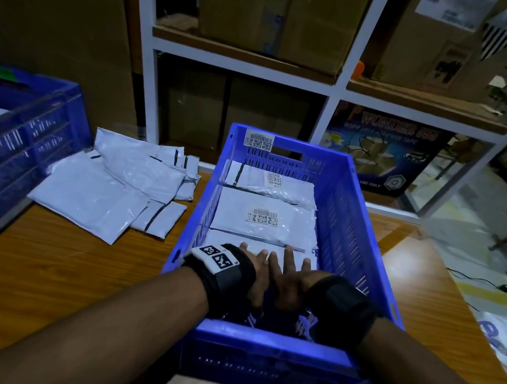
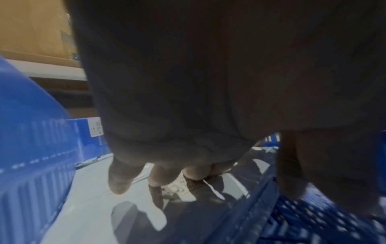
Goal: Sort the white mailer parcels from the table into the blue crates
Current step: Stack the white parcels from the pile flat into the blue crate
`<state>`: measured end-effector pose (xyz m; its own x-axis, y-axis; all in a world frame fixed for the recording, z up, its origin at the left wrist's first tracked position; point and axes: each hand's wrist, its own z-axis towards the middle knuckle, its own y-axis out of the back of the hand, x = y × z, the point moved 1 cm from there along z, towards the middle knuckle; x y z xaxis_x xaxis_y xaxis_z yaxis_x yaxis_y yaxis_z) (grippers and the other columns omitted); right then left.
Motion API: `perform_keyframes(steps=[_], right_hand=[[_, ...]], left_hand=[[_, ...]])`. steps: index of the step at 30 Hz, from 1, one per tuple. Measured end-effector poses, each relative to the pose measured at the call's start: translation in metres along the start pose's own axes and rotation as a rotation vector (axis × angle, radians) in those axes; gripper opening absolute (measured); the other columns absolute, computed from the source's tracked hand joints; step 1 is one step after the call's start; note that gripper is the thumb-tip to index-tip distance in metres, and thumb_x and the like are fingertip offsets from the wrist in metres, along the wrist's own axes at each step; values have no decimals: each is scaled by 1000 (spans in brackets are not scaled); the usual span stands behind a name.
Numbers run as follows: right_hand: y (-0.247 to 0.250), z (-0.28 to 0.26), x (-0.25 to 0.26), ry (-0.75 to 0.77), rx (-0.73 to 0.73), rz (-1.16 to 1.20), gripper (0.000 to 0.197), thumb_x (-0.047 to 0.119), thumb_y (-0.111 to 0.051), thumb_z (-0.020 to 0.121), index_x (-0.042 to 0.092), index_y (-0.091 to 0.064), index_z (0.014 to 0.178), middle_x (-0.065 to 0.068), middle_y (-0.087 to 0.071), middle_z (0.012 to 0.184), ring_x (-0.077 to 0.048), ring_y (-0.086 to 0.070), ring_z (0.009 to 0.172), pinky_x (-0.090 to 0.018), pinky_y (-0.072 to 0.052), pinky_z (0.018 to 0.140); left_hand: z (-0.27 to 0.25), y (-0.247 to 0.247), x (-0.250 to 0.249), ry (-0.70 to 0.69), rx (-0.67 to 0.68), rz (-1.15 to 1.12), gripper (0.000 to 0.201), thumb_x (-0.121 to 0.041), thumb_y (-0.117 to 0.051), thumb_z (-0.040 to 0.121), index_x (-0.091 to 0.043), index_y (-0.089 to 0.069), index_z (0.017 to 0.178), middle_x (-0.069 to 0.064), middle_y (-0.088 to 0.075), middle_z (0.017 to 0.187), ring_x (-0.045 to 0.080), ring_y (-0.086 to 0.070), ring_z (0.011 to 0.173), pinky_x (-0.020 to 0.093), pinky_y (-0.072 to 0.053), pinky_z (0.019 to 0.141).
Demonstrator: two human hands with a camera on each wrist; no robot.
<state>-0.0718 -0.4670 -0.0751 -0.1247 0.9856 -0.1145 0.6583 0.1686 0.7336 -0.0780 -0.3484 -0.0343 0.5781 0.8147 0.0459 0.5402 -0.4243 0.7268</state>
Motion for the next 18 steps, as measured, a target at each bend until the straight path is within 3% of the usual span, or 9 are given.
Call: perform_keyframes(steps=[4,8,10,14,18], right_hand=[[-6,18,-8,-11,5,130,94,53,-50,92,26,14,155,-15,29,158,-47,13,146,-65,-3,116],[-7,9,-2,-35,14,-24,89,56,-40,95,25,20,153,-13,31,157,-50,8,146,-62,-9,116],[-9,5,-1,-16,1,-80,86,55,-37,96,26,20,153,-13,30,158,-50,8,146,-63,-8,116],[-10,5,-5,0,-8,-71,83,48,-38,97,28,20,153,-10,30,158,-48,10,146,-61,-10,115],[-11,-2,-1,-1,-47,-105,81,44,-40,99,28,18,154,-8,28,159,-48,11,146,-59,-10,116]], left_hand=[[16,-5,9,18,25,-34,92,-60,-45,97,-18,8,159,5,20,164,43,8,150,59,-4,118],[21,-12,8,29,-6,33,78,-56,-34,102,-15,0,159,9,17,165,36,5,152,56,-7,119],[26,-16,6,42,-13,43,85,-55,-37,102,-8,6,158,12,21,163,37,10,151,59,-4,119],[36,-18,8,72,-11,-57,106,-60,-53,92,-15,21,155,6,28,161,44,15,148,59,-1,121],[42,-28,12,76,-25,-97,102,-58,-50,93,-19,20,155,3,28,162,44,17,148,58,1,120]])
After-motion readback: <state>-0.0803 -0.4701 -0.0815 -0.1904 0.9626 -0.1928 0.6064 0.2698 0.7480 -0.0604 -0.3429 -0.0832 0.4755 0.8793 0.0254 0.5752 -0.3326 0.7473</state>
